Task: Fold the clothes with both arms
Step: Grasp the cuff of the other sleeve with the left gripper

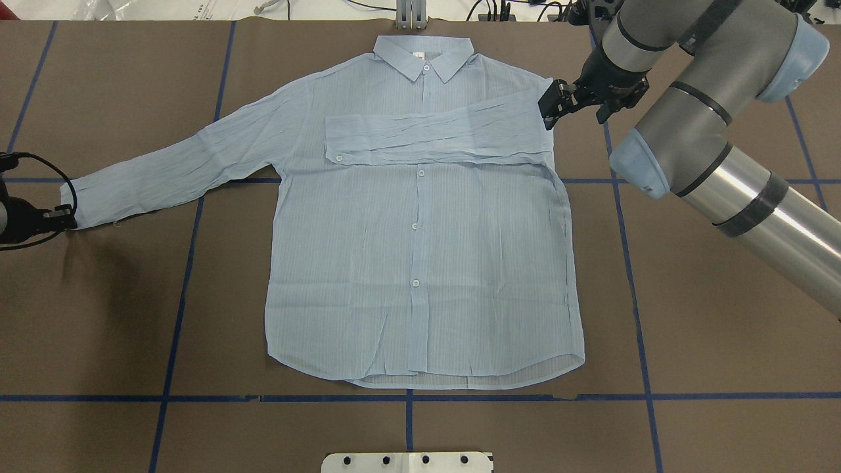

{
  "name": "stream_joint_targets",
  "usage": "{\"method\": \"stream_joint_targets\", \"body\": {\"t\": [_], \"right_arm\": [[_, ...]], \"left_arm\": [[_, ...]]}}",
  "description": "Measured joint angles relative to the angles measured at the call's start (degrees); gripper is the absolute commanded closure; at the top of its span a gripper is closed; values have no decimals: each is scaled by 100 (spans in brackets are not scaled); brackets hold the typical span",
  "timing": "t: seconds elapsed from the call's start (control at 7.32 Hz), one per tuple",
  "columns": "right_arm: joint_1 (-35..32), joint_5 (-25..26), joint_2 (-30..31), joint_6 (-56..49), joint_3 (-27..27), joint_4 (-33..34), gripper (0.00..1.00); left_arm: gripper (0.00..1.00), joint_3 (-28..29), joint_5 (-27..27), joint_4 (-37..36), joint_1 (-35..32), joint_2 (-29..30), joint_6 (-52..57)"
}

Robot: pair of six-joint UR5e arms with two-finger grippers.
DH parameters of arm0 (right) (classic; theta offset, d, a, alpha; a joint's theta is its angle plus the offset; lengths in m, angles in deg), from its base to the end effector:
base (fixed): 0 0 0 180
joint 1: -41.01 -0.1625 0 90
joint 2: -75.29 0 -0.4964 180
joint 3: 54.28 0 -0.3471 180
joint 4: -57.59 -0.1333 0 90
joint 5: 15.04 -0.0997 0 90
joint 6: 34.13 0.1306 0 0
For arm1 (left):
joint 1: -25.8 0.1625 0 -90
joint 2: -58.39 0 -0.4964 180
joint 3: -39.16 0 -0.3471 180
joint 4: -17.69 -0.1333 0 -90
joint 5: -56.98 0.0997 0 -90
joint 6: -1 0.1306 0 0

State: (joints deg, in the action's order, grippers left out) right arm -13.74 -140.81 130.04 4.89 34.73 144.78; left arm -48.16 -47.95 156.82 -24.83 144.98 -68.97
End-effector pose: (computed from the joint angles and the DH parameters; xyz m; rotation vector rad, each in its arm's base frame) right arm -0.3672 -0.6182 0.3969 0.1351 -0.8568 -0.1403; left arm 0.2240 -0.4301 0.7190 0.2310 0.7581 -0.4082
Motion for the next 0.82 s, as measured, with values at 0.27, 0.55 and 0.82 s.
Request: {"method": "stream_joint_targets", "body": {"t": [0.27,0.55,0.82], "right_arm": [[0,5,0,0,-5,0,0],[-3,1,2,0,-2,0,0],[-13,-10,35,-1,27,0,0]], "left_arm": [[100,-4,-9,0,1,7,0],[100,-33,-29,-2,0,15,8],[100,-282,-56,-180,-14,39,44]]}}
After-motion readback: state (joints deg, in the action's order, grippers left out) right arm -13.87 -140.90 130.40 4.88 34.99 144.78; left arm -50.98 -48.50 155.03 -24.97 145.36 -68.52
